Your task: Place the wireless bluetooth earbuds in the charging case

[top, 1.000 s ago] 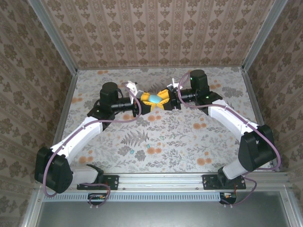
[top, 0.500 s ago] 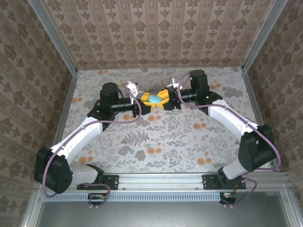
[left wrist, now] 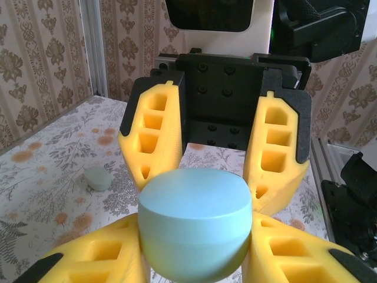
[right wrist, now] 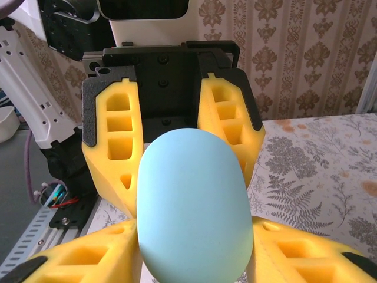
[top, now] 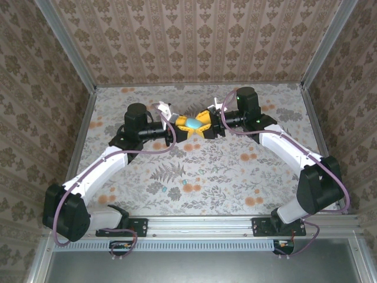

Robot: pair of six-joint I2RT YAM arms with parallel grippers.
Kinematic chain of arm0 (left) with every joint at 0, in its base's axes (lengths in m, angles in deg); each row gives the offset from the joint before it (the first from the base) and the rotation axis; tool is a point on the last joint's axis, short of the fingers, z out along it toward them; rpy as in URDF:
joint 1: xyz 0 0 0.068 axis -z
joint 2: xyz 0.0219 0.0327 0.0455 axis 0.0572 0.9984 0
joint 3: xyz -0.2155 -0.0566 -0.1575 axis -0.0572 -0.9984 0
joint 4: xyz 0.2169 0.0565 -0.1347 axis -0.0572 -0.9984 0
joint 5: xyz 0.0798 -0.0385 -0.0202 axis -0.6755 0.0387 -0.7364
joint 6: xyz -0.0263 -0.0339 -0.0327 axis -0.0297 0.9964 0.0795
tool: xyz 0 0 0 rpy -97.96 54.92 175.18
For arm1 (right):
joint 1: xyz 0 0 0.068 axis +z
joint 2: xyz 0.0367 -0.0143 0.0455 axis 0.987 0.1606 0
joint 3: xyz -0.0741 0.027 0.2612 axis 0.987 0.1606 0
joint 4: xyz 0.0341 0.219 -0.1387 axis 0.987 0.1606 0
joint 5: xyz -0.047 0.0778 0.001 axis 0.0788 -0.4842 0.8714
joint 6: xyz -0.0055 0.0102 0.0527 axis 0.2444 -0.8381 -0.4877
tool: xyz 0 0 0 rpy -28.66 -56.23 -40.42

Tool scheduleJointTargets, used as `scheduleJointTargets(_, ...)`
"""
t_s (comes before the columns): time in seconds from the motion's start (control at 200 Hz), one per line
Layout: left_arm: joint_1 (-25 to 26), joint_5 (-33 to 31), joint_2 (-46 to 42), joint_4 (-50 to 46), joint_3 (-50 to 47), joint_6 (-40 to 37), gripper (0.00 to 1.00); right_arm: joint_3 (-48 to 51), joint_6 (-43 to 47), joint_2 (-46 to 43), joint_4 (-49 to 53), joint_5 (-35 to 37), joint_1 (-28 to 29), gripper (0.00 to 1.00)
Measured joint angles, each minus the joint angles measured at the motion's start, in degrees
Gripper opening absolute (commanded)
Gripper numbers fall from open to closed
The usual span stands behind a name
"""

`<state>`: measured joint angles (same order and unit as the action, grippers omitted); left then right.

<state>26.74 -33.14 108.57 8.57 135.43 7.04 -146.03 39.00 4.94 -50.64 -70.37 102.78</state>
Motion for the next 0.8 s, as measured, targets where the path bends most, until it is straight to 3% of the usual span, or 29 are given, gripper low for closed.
scheduleJointTargets(0.235, 0.3, -1.6, -0.9, 5.2, -3.5, 2.7, 0.33, 0.1, -1.9, -2.0, 0.9, 3.0, -0.1, 0.61)
scheduleJointTargets(0.8, 0.8, -2.8, -1.1, 15.5, -6.5, 7.7, 0.34, 0.1, -9.2, -4.0, 1.3, 7.4, -0.2, 0.60)
